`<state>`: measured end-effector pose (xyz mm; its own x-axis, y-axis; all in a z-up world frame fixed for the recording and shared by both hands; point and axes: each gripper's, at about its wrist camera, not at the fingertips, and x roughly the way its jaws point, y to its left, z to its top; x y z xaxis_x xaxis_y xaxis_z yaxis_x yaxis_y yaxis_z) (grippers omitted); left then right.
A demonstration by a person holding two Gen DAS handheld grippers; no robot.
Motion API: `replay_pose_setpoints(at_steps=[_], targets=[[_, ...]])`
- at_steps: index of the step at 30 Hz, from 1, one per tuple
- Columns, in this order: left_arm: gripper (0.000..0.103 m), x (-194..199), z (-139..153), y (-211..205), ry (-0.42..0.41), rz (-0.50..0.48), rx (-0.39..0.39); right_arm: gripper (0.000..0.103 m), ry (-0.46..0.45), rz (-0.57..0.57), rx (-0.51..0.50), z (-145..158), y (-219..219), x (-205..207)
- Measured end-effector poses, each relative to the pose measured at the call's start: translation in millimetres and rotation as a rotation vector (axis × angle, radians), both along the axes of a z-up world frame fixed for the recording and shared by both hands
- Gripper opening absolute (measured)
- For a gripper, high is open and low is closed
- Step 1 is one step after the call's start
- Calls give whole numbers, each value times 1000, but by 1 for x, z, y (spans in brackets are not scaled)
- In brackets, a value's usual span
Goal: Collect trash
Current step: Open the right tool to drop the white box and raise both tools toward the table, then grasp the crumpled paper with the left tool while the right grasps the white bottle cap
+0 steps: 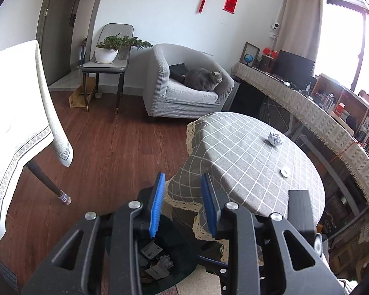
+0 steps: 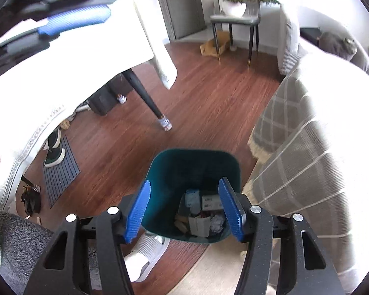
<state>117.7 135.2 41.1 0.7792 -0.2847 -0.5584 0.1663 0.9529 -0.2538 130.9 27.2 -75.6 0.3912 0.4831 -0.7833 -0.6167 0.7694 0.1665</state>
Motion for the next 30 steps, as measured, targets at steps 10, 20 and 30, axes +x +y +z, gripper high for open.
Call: replay_pose_setpoints(at_steps=[10,20,30], targets=[[44,29,6,-43,-2,-21,19,57,-73,-39,38,31,-42,16],[51,73,6,-110,7,-75,36,57,-98,-114,58,42,-117,47],[51,117,1,-181,28,-130,33,57,-130,-214,24,56,-199,77]])
